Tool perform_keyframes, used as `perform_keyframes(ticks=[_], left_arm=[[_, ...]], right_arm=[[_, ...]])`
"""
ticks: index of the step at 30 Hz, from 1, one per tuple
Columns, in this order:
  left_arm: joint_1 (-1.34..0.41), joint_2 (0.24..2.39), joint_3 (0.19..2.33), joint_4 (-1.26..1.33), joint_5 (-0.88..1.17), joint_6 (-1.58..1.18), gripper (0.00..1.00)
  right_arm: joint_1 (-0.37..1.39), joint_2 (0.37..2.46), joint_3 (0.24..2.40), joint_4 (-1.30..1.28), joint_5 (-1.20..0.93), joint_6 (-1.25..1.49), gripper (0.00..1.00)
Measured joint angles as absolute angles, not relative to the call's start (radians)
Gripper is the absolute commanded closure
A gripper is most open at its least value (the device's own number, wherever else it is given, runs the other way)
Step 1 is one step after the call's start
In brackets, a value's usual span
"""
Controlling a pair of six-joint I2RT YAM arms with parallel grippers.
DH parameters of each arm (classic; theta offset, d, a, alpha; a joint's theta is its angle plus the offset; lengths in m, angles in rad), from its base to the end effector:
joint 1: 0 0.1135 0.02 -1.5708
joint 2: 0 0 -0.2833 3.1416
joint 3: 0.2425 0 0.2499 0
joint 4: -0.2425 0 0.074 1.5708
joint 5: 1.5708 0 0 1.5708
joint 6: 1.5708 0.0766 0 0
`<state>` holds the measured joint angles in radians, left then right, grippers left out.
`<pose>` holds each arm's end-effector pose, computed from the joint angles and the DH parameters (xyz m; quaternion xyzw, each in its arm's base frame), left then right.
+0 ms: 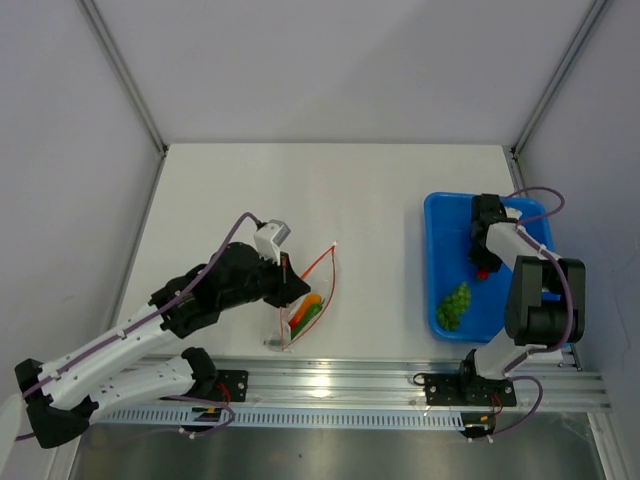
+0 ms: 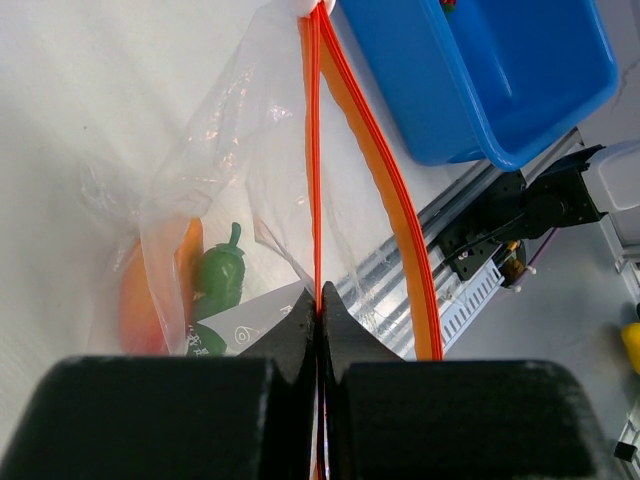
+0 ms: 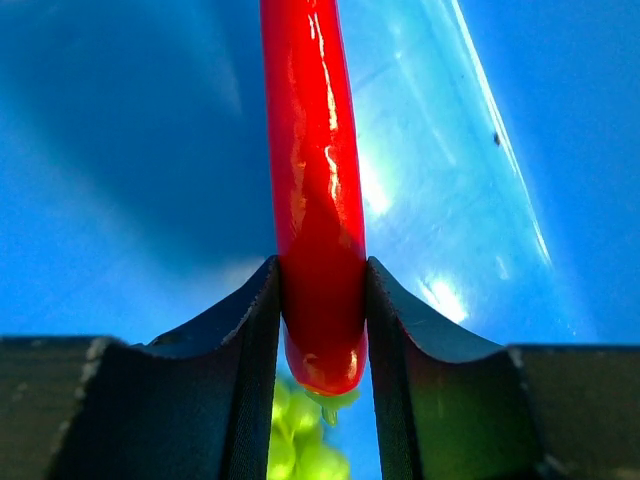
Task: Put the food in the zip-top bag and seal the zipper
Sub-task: Pick up the fake vegetable from the bin, then place the fake vegetable in the zipper food storage bag.
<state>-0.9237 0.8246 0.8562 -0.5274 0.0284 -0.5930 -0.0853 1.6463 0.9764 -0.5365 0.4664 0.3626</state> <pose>0.1193 -0.1614 0.3175 0.1486 0.8460 -0.3609 0.3633 0.3154 -0.0615 0.1593 0.2533 0.9236 -0.2007 0.2060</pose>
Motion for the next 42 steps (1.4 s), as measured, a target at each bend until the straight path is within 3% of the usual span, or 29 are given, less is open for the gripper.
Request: perform_keyframes(ticks=[11,19,26,34,42], left_arm=[[-0.924,0.857,0.856,-0.523,0.029,-0.593,1.0],[-0.924,0.857,0.856,-0.517,0.03,-0.595,0.99],[-0.924,0.857,0.856,-0.51,0.03,-0.595,0.99],[-0.924,0.865,0.862,-0.505,0.033,-0.596,0.99],[-0.924,0.875,0.885,-0.503,0.038,-0.602,0.99]], right_arm=[[0.015,1.343,0.965,-0.609,0.348,0.401,1.0],[0.094,1.078,0.963,-0.585,0.034,0.491,1.0],[0.349,0.993,0.96,-0.448,-0.131,0.632,1.0],[0.764,1.004,0.953,-0.251,-0.068,0.681,1.0],[1.012,1.102,0.956,-0.126,0.146,0.691,1.0]])
